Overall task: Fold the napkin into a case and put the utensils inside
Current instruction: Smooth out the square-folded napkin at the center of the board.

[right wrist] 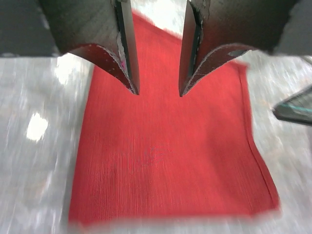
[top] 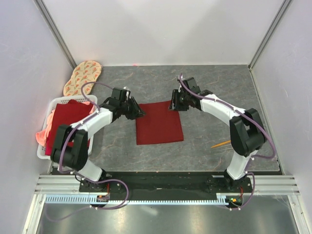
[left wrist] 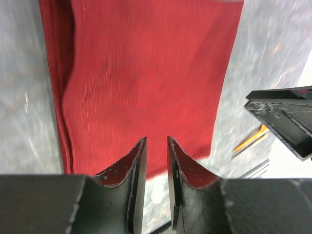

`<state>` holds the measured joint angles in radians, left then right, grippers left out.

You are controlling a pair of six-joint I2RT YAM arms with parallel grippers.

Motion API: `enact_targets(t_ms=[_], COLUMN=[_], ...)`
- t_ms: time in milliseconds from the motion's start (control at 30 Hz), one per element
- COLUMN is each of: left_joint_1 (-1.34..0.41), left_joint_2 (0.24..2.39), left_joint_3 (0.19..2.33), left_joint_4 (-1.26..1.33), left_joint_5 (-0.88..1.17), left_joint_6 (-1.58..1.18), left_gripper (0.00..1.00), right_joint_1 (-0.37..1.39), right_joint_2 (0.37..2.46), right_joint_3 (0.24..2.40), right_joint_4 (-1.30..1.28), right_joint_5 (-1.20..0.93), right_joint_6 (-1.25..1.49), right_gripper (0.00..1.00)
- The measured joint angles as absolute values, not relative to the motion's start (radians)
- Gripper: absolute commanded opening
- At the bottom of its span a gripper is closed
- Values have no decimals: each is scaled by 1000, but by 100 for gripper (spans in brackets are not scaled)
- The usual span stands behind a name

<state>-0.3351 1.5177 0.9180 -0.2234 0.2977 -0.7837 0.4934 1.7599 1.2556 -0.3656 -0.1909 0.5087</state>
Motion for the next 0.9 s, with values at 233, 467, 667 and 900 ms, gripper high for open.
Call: enact_targets(t_ms=[233,467,667,900], left_joint_1=[-233,-210,-207,-189], left_joint_2=[1711,1840,1899,1971], left_joint_3=[1043,1142,1202,1255], left_joint_4=[-217,-233,-242,-281], left_joint_5=[324,324,300,255], left_joint_6=[-784,-784,-779,-731], left_gripper=[26,25,25,25], right_joint_1=[435,395,368,338], right_joint_2=[1946,2060,2130,2195], right_joint_3=[1431,1517,1572,1596], right_joint_4=[-355,-353,-332,-322], right_joint_5=[-213,-235,-266,-277], right_joint_6=[510,511,511,493], right_gripper=[34,28,28,28])
